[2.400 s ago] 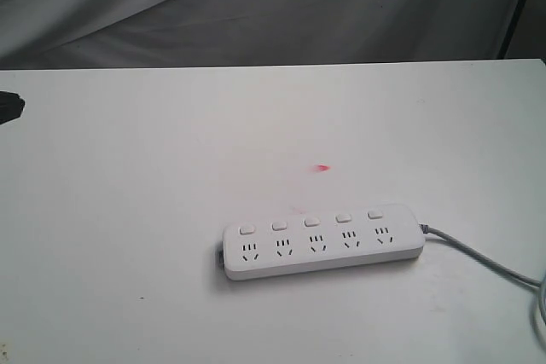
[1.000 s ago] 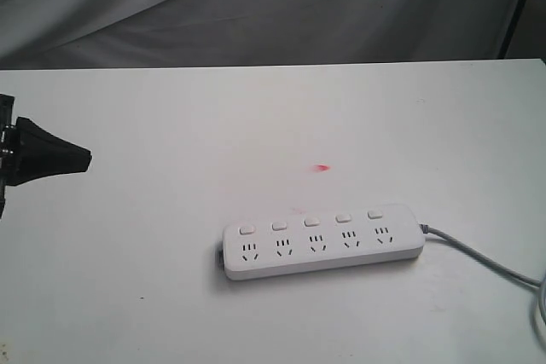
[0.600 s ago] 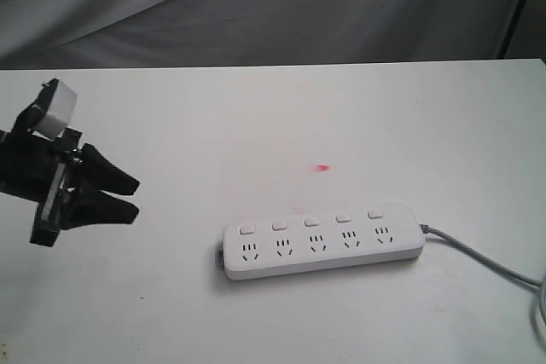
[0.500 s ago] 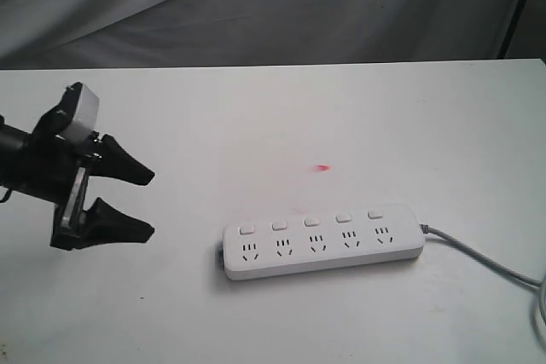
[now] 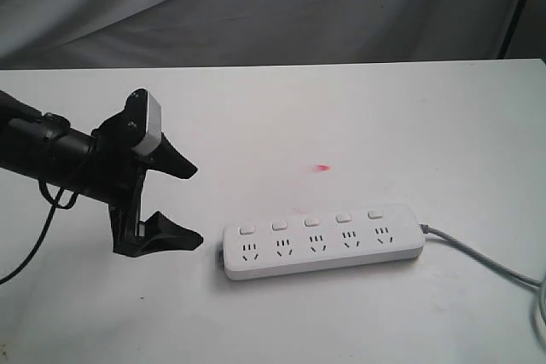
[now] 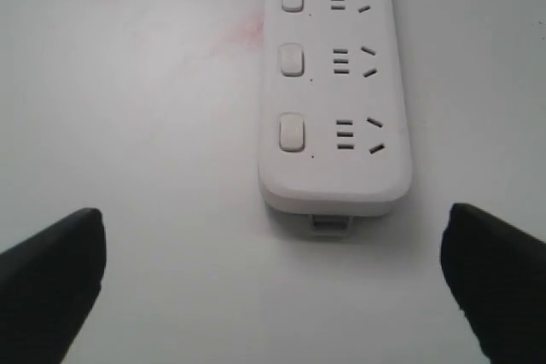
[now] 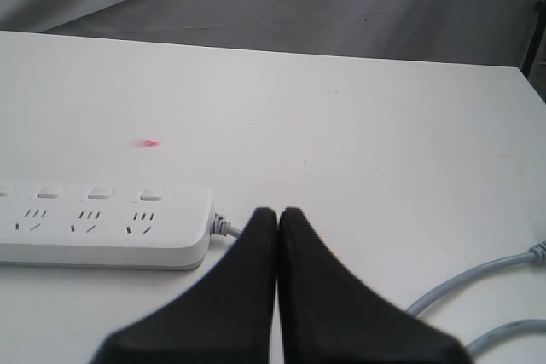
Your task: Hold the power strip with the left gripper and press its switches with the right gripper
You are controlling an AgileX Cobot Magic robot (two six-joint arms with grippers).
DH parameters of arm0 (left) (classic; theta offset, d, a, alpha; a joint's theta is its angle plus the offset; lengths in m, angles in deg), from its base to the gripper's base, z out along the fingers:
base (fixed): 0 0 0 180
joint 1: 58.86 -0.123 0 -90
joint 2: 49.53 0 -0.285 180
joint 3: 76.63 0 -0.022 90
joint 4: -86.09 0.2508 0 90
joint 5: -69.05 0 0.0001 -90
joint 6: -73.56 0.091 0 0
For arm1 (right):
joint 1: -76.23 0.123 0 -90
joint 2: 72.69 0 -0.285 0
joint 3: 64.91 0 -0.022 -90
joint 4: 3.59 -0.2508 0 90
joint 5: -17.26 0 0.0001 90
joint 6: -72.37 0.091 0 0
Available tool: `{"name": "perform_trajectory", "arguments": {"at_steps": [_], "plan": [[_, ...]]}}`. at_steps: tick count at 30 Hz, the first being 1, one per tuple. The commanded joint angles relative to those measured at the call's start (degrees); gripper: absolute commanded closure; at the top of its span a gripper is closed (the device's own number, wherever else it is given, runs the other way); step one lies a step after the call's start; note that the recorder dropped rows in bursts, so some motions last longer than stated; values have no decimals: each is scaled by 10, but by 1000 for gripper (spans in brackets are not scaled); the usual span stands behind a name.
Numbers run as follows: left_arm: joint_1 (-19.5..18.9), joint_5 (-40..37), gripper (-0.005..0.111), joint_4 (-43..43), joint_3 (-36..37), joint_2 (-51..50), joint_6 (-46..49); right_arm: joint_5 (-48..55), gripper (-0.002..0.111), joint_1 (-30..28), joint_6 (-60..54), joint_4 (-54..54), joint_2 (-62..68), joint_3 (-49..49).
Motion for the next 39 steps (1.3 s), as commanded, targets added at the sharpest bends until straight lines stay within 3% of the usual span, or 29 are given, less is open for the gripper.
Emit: {"name": "perform_trajectory", "arguments": {"at_steps": [1, 8, 19, 25, 33, 39], "plan": [[20, 27, 2, -18, -4, -2, 1, -2, 108, -1, -2, 3, -3, 2], [43, 38, 2, -26, -4, -44, 1, -2, 108, -1, -2, 3, -3, 2], [43, 39, 2, -57, -4, -94, 1, -2, 108, -1, -2, 3, -3, 2], [43, -25, 2, -75, -34, -100, 1, -2, 108, -1, -2, 3, -3, 2], [122, 68, 2, -44, -37, -122, 1, -2, 108, -1, -2, 3, -3, 2], [129, 76, 2, -39, -37, -122, 1, -2, 108, -1, -2, 3, -3, 2]]}}
